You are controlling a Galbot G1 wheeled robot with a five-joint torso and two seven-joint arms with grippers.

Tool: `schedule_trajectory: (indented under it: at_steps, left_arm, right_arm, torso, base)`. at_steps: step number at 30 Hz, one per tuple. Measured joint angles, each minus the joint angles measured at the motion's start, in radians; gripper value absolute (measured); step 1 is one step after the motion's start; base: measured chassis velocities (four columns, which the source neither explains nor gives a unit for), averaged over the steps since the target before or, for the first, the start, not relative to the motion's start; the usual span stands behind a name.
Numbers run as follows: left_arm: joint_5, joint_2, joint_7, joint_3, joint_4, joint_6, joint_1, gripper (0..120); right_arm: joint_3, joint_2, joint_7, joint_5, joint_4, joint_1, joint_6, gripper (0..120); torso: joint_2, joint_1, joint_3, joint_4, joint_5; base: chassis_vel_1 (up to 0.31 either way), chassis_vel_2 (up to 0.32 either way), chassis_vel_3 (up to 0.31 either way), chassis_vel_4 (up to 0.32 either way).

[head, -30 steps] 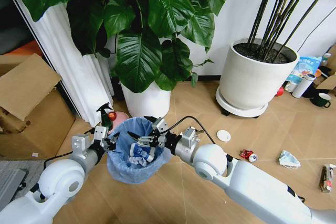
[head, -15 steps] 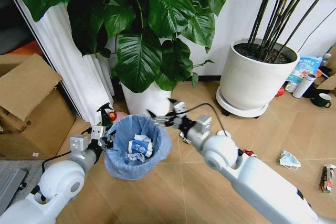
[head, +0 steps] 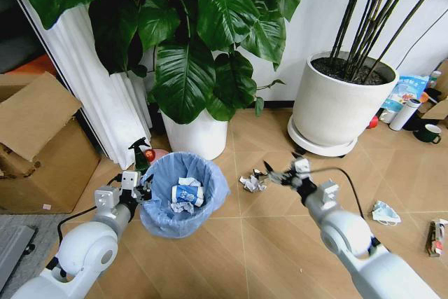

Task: Pick up the trash bin and place the garbage on the floor into it.

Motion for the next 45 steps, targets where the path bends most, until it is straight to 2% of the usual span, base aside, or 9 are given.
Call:
schedule_trajectory:
  at_steps: [10, 27, 31, 33, 35, 37, 38, 41, 45]
  left_arm:
    - [0.007, 0.001, -0.006, 0.008, -0.025, 0.002, 0.019, 1]
    - [0.021, -0.001, 0.0, 0.01, -0.036, -0.009, 0.033, 1]
    - [0.021, -0.002, -0.001, 0.008, -0.037, -0.008, 0.034, 1]
    - [0.023, -0.004, -0.003, 0.006, -0.043, -0.004, 0.041, 1]
    - [0.023, -0.005, -0.003, 0.005, -0.044, -0.003, 0.043, 1]
    - [0.024, -0.008, -0.005, 0.003, -0.053, -0.002, 0.051, 1]
    - [0.024, -0.008, -0.005, 0.003, -0.053, -0.002, 0.051, 1]
    - [0.029, -0.016, -0.007, -0.001, -0.063, 0.0, 0.061, 1]
    - [0.037, -0.024, -0.007, -0.008, -0.071, 0.001, 0.078, 1]
  right_arm:
    - [0.107, 0.067, -0.042, -0.085, 0.01, -0.121, 0.057, 100]
    - [0.098, 0.101, -0.048, -0.112, 0.004, -0.136, 0.077, 100]
    - [0.079, 0.073, -0.059, -0.104, -0.031, -0.124, 0.085, 100]
    - [0.066, 0.022, -0.132, -0.102, -0.108, -0.086, 0.105, 100]
    - [0.064, 0.013, -0.148, -0.102, -0.122, -0.079, 0.11, 100]
    - [0.037, -0.054, -0.253, -0.096, -0.22, -0.025, 0.122, 100]
    - [0.037, -0.054, -0.253, -0.096, -0.22, -0.025, 0.122, 100]
    - [-0.053, -0.101, -0.319, -0.071, -0.355, 0.053, 0.136, 100]
    - [-0.14, -0.1, -0.326, -0.058, -0.454, 0.133, 0.139, 100]
  torso:
    - [0.0, 0.0, 0.0, 0.0, 0.0]
    - [0.0, 0.0, 0.0, 0.0001, -0.0002]
    - [0.0, 0.001, 0.001, 0.0, -0.0001]
    - [0.0, 0.001, 0.001, 0.0001, 0.0002]
    - [0.0, 0.001, 0.001, 0.0002, 0.0002]
    - [0.0, 0.0, 0.0, 0.0001, -0.0002]
    - [0.0, 0.0, 0.0, 0.0001, -0.0002]
    - [0.0, 0.0, 0.0, -0.0002, 0.0003]
    - [0.0, 0.0, 0.0, 0.0, -0.0003]
  base:
    - [-0.005, 0.005, 0.004, -0.005]
    - [-0.158, 0.156, 0.162, -0.16]
    - [-0.157, 0.205, 0.178, -0.177]
    - [-0.082, 0.093, 0.026, -0.059]
    - [-0.045, 0.062, 0.018, -0.021]
    - [0.023, -0.042, -0.017, 0.023]
    - [0.047, -0.083, -0.035, 0.046]
    - [0.034, -0.056, -0.038, 0.052]
    - [0.0, 0.0, 0.0, 0.0]
